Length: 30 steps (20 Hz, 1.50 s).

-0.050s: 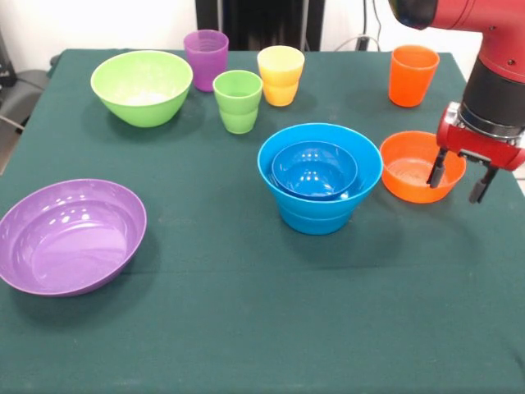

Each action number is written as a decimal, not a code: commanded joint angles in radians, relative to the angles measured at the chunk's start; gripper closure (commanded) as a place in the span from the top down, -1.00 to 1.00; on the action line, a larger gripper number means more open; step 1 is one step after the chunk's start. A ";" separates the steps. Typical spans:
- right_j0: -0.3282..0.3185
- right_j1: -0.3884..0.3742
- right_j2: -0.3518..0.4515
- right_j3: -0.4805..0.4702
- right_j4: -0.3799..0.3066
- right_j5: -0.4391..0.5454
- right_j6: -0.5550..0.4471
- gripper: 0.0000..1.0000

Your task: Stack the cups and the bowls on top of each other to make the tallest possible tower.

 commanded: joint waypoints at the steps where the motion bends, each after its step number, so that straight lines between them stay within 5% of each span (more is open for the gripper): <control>1: 0.019 0.038 0.053 -0.017 0.054 -0.005 0.235 1.00; 30: 0.053 0.015 0.024 0.105 0.139 0.019 0.223 1.00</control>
